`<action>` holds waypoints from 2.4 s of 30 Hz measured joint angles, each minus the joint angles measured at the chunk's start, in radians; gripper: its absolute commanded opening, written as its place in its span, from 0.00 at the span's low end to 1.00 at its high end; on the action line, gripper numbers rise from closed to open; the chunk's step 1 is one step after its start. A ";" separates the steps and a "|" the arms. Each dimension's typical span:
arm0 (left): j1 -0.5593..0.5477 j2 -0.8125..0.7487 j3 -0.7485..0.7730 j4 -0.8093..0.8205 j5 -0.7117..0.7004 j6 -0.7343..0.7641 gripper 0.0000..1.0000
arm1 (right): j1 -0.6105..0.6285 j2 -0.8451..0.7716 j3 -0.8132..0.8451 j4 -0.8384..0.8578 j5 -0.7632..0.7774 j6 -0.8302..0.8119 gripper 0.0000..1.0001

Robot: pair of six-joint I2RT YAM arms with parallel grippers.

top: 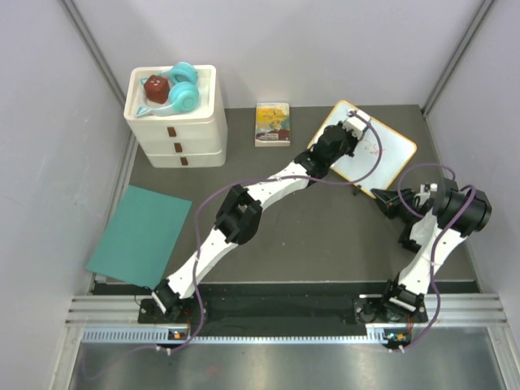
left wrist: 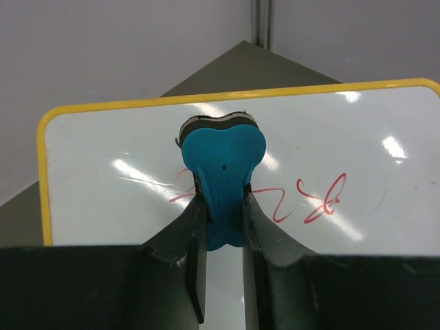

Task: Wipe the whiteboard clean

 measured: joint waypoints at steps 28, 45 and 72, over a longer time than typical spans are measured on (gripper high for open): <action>-0.026 0.152 0.013 0.360 0.032 -0.030 0.00 | 0.000 0.000 -0.006 0.005 0.006 0.000 0.00; 0.007 0.163 0.015 0.401 0.165 -0.112 0.00 | 0.000 0.000 -0.006 0.005 0.007 0.000 0.00; 0.014 -0.175 -0.444 0.258 0.146 -0.041 0.00 | 0.085 -0.264 -0.023 -0.350 0.078 -0.243 0.00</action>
